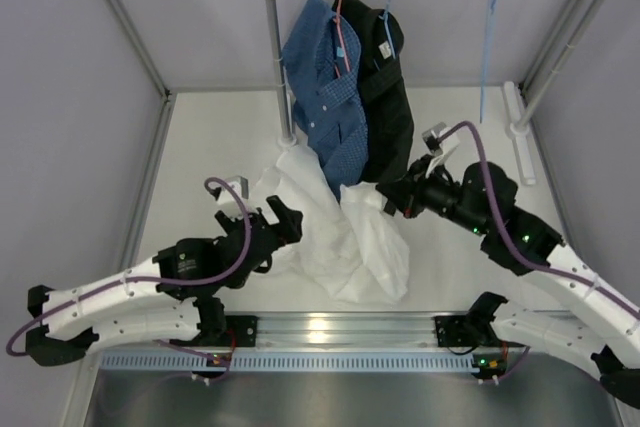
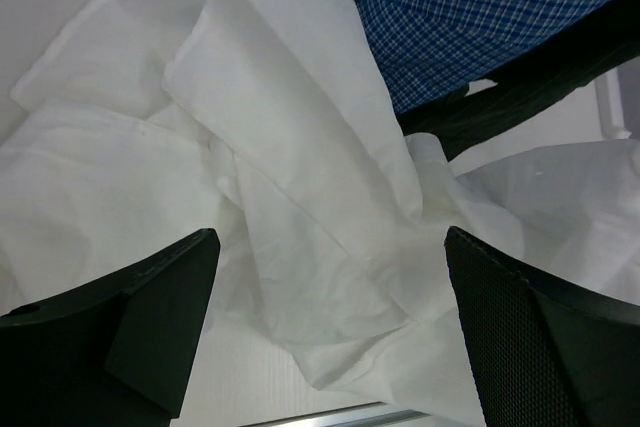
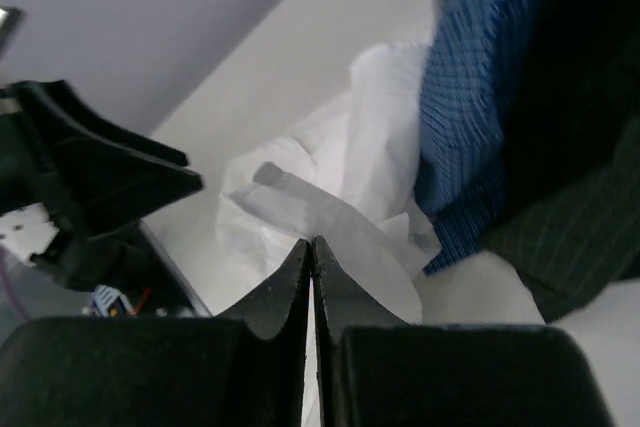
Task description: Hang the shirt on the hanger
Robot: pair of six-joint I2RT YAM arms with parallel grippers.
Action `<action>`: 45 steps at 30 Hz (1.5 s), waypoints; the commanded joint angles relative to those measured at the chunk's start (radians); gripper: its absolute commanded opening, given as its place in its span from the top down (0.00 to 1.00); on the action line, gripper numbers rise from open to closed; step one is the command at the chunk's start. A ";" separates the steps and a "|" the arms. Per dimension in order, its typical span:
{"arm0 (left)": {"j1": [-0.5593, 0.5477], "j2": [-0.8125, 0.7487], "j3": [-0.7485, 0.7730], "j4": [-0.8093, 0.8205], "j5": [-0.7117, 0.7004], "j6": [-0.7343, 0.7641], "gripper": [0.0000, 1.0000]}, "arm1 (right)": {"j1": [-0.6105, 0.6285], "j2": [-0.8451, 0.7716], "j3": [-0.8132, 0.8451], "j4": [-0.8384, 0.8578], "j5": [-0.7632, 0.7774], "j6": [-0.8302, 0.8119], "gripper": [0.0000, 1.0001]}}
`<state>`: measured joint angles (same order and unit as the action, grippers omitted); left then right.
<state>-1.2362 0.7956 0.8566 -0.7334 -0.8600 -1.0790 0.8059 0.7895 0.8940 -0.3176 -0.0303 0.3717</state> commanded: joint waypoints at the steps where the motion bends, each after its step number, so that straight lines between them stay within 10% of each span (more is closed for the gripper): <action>1: 0.006 -0.071 0.012 -0.040 -0.112 -0.003 0.02 | 0.032 0.065 0.190 -0.017 -0.225 -0.102 1.00; 6: 0.006 -0.133 0.050 -0.060 -0.163 0.011 0.02 | 0.153 0.099 0.327 -0.129 -0.410 -0.212 1.00; 10: 0.006 -0.122 -0.010 -0.058 -0.137 -0.010 0.02 | 0.211 -0.089 0.081 -0.179 -0.210 -0.193 1.00; 13: 0.006 -0.090 -0.060 -0.057 -0.110 -0.074 0.02 | 0.211 -0.153 -0.145 -0.181 0.003 0.061 0.55; 19: 0.006 -0.018 -0.113 0.002 -0.053 -0.087 0.02 | 0.204 -0.031 -0.285 -0.221 0.404 0.366 0.01; 30: 0.006 0.028 -0.105 0.022 -0.013 -0.012 0.02 | 0.069 0.393 -0.339 -0.048 0.357 0.335 0.00; 33: 0.006 0.016 -0.114 0.028 -0.013 -0.002 0.02 | 0.079 0.367 -0.371 0.082 0.247 0.288 0.37; 35: 0.006 0.002 -0.113 0.026 -0.014 0.005 0.02 | 0.090 0.324 -0.356 0.126 0.256 0.241 1.00; 41: 0.007 -0.048 -0.114 0.026 -0.030 0.025 0.02 | 0.098 0.148 -0.137 0.031 0.255 -0.061 1.00; 45: 0.007 -0.081 -0.102 0.026 -0.056 0.025 0.02 | 0.104 0.042 0.028 0.009 -0.180 -0.378 1.00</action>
<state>-1.2320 0.7410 0.7414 -0.7486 -0.8783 -1.0698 0.8967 0.9154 0.8047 -0.3584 0.0704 0.2623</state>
